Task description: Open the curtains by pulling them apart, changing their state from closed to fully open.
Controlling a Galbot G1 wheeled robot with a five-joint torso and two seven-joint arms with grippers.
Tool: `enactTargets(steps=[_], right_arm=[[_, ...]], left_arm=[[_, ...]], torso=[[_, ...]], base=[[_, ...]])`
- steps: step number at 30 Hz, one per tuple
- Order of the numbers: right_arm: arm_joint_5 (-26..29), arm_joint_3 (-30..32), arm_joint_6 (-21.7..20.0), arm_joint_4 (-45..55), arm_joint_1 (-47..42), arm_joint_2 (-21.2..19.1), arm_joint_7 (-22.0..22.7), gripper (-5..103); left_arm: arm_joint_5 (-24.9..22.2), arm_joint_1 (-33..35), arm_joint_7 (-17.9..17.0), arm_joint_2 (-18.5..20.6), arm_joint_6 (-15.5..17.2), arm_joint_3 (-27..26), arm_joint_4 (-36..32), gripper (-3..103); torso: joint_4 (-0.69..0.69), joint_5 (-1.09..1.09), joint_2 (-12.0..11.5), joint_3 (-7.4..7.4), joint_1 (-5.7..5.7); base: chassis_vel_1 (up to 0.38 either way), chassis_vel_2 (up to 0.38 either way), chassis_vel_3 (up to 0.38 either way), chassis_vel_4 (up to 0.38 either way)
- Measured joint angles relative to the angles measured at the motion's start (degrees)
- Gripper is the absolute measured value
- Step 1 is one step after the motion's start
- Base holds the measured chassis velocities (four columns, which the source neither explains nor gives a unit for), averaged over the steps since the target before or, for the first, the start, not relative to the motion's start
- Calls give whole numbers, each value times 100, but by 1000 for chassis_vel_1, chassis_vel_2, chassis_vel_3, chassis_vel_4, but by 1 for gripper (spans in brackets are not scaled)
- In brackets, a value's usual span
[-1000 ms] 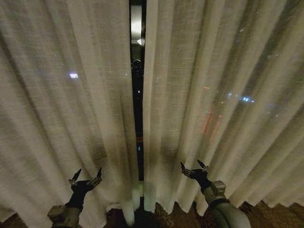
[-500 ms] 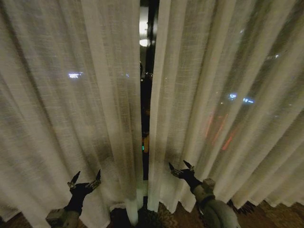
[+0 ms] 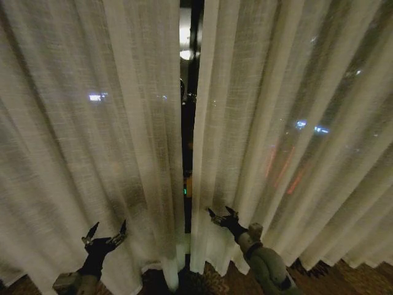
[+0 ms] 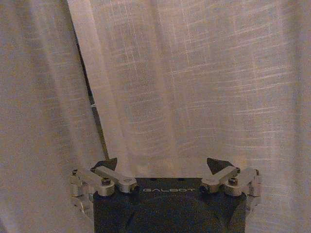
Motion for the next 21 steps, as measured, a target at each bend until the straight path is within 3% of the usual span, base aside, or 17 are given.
enactTargets(steps=[19,21], right_arm=[[253,-245,157,-1055,1174,481,437,101],[260,-255,162,-1056,1211,504,454,97]], left_arm=[[-168,-42,12,3,-65,-144,301,100],[-183,-54,12,3,-93,-133,328,100]], torso=[[1,0,0,0,0],[0,0,0,0,0]], base=[[0,0,0,0],[0,0,0,0]])
